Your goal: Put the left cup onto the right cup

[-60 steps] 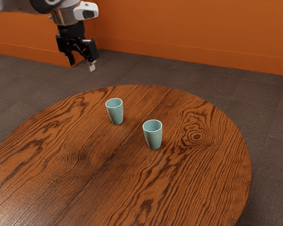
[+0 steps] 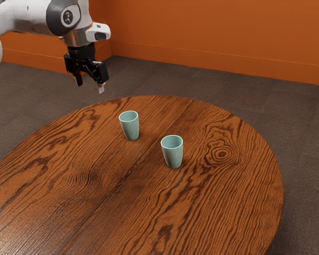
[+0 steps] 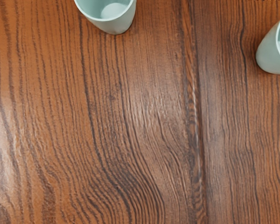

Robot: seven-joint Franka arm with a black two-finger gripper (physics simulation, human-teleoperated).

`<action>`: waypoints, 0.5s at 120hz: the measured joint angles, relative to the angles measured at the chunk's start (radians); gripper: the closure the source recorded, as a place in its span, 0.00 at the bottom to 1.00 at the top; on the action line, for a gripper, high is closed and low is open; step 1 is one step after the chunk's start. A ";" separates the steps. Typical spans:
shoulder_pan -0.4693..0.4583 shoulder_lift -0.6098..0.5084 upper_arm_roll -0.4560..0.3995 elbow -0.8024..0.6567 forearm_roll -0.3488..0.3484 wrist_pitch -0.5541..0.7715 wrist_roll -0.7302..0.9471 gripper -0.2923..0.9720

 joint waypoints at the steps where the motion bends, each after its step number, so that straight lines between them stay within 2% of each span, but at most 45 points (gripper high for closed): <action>1: 0.006 0.004 -0.003 0.000 -0.002 0.005 0.001 0.25; 35: 0.095 0.209 -0.032 0.004 -0.105 0.182 0.034 0.25; 60: 0.099 0.274 -0.040 0.004 -0.152 0.273 0.050 0.25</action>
